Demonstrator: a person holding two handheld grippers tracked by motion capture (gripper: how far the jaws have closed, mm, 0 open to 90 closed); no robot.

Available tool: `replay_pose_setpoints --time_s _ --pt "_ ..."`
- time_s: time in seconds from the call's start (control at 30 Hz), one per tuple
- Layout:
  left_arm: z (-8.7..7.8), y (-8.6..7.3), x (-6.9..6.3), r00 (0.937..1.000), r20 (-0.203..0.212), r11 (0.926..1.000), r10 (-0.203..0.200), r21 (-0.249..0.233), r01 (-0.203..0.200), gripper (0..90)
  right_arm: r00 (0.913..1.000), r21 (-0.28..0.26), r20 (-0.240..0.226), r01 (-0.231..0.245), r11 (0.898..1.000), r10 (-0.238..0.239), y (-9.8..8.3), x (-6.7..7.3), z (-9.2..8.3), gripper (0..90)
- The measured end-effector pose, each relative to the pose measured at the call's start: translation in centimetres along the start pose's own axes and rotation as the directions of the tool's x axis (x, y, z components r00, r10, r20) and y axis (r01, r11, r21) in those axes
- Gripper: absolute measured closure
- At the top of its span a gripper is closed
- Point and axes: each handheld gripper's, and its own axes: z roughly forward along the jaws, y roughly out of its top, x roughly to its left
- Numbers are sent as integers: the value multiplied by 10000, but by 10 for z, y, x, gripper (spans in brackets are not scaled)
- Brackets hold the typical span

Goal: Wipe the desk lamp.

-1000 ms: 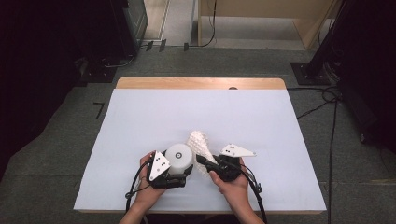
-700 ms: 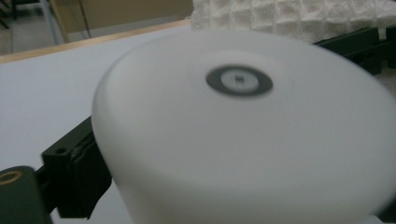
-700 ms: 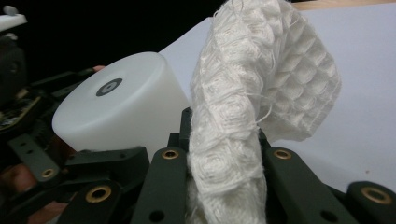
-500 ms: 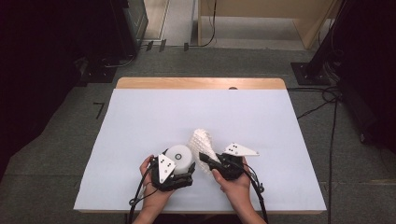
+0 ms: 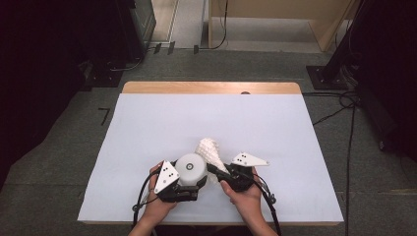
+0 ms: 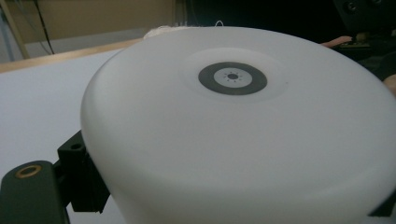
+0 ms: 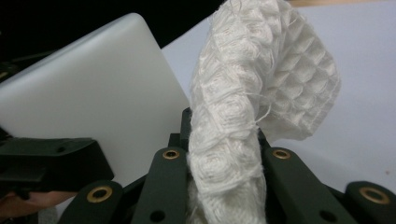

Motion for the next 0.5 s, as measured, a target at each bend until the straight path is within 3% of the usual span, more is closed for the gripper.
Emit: replay_pose_setpoints --time_s 0.17,0.27,0.33,0.5 --pt "3 -4 10 9990 -357 9989 -270 369 283 89 9983 -658 -510 260 9975 -294 9 9 -9 781" --pt "1 -4 14 9986 -415 9989 -328 310 341 89 9960 -898 -703 488 9948 -552 14 15 -14 781" --pt "-1 -2 15 9985 -399 9991 -383 174 390 89 9958 -743 -675 570 9956 -621 12 15 -11 781" --pt "-5 2 15 9992 -296 9996 -269 -79 266 89 9992 -30 -303 248 9997 -248 -3 8 4 782"
